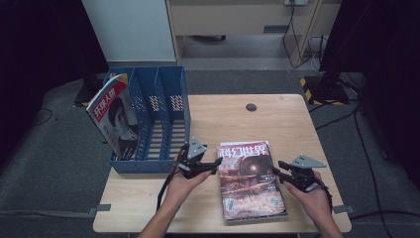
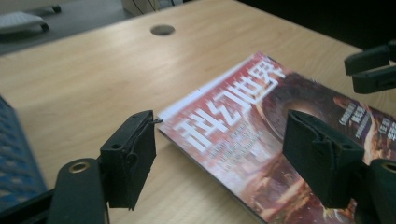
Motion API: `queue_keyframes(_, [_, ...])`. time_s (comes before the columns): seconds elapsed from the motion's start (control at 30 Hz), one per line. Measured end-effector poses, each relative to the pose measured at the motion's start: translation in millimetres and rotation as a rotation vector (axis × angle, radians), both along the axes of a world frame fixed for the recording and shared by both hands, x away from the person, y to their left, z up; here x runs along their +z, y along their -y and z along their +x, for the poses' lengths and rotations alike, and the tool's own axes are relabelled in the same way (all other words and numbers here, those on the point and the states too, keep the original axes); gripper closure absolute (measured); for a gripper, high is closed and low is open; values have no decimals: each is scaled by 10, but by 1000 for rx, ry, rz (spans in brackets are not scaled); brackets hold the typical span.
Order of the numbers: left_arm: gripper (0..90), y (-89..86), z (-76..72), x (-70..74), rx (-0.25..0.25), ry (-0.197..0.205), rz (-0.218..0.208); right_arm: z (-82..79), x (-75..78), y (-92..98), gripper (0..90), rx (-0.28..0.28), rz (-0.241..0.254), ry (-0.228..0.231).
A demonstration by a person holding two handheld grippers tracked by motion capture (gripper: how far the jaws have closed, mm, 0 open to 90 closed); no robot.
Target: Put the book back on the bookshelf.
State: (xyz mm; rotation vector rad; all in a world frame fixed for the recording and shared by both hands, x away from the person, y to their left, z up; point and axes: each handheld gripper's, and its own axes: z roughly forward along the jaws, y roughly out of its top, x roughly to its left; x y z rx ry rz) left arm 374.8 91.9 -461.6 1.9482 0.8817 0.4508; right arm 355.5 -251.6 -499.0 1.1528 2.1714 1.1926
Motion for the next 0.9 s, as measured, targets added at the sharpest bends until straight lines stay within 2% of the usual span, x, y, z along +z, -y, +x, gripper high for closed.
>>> queue_keyframes(0.07, [233,81,-19,-67,-14,-18,3,7,-22,-27,546,13,7,-17])
queue_keyframes(0.2, [229,166,-40,-138,-17,-21,16,17,-53,-60,472,25,16,-31])
queue_keyframes(0.23, [222,210,-54,-187,-12,4,79,24,-70,-83,431,35,20,-40])
queue_keyframes(0.27, [219,221,-60,-215,-10,3,87,26,-73,-95,400,37,20,-44])
queue_keyframes(0.3, [217,221,-60,-215,-10,3,87,32,-77,-106,375,38,27,-40])
queue_keyframes(0.33, [215,224,-53,-283,-17,-72,18,34,-80,-113,360,44,35,-41])
queue_keyframes(0.37, [209,236,-52,-316,-18,-95,14,34,-84,-122,343,47,42,-49])
queue_keyframes(0.43, [196,260,-47,-366,-16,-96,46,37,-100,-139,316,51,39,-60])
queue_keyframes(0.53, [190,252,-29,-406,-8,-117,27,49,-119,-158,291,54,47,-65])
queue_keyframes(0.77, [176,280,-20,-516,-6,-146,50,69,-154,-195,257,72,47,-83])
queue_keyframes(0.9, [145,278,-12,-552,1,-157,35,69,-173,-221,236,78,33,-83])
